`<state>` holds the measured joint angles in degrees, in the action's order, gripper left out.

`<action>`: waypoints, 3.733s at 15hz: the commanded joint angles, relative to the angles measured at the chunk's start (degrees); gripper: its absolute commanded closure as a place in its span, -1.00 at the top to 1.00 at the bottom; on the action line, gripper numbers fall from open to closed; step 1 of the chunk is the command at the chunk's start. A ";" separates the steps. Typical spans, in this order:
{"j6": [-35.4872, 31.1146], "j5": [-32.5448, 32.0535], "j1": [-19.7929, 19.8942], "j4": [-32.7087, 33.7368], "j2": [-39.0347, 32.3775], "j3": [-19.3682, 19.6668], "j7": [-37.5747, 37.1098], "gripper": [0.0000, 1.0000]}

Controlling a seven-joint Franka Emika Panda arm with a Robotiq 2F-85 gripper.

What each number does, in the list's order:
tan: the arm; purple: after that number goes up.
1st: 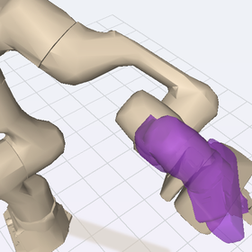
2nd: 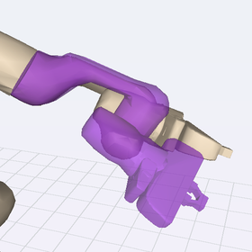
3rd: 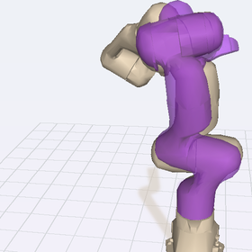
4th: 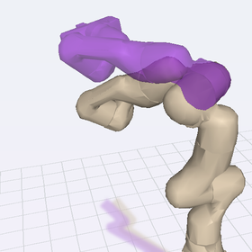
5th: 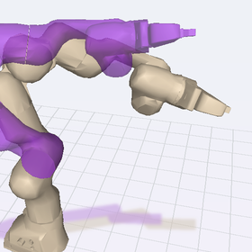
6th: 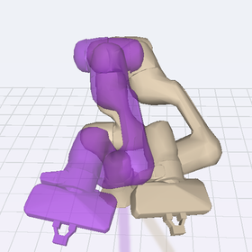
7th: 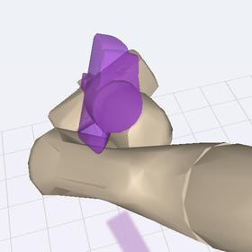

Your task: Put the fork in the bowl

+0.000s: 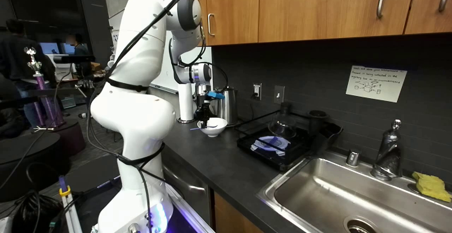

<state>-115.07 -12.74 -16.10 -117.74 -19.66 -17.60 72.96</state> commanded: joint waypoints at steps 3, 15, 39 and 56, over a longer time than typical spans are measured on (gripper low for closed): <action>2.64 -3.07 -2.92 -0.09 2.75 -1.74 -4.59 -0.91; 1.78 -9.01 -3.24 1.82 3.31 -1.26 -4.67 -0.91; -8.41 -11.26 -1.35 3.11 -1.31 0.23 -0.30 -0.15; -9.33 -9.97 -0.93 0.85 -1.31 0.17 -4.89 1.00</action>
<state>-123.85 -23.88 -17.38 -116.21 -20.97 -17.36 68.87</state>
